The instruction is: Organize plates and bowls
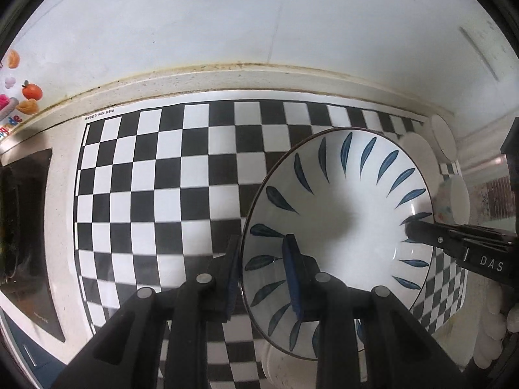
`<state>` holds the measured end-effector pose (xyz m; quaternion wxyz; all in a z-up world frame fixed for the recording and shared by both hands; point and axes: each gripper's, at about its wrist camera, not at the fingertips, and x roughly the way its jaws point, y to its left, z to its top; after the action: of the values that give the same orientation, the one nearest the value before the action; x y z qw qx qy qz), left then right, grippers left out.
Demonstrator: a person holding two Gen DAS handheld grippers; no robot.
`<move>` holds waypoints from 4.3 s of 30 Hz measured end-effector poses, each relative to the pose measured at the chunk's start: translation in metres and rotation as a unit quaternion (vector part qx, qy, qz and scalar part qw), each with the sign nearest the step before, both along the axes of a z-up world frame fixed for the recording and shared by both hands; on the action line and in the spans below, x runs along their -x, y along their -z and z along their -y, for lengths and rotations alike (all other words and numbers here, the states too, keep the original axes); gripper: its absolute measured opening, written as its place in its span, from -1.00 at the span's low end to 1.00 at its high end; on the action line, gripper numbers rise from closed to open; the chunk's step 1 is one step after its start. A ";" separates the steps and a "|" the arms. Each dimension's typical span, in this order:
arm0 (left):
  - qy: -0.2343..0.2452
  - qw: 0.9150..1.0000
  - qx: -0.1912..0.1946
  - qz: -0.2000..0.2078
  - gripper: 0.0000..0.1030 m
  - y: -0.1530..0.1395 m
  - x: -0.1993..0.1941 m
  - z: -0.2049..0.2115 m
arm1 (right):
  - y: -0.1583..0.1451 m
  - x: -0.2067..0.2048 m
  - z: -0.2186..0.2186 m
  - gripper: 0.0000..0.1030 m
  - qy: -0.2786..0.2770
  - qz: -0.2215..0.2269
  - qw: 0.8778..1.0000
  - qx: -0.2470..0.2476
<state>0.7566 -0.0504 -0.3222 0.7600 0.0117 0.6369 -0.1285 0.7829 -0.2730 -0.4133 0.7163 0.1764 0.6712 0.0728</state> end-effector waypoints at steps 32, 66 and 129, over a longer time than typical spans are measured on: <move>0.042 0.993 -0.038 -0.099 -0.54 0.093 0.112 0.042 | 0.080 0.156 0.020 -0.72 0.016 -0.079 0.997 0.004; -0.009 0.990 -0.052 -0.131 -0.53 0.117 0.121 0.037 | 0.088 0.156 -0.002 -0.62 -0.031 -0.109 0.993 0.025; -0.020 0.996 0.008 0.086 -0.32 -0.081 0.160 0.057 | -0.164 0.254 0.047 0.31 0.102 0.133 0.984 0.055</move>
<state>0.5967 -0.1073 -0.2408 0.8147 0.0045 0.5680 -0.1168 0.5294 -0.3200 -0.2491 0.8116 0.1933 0.5512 -0.0151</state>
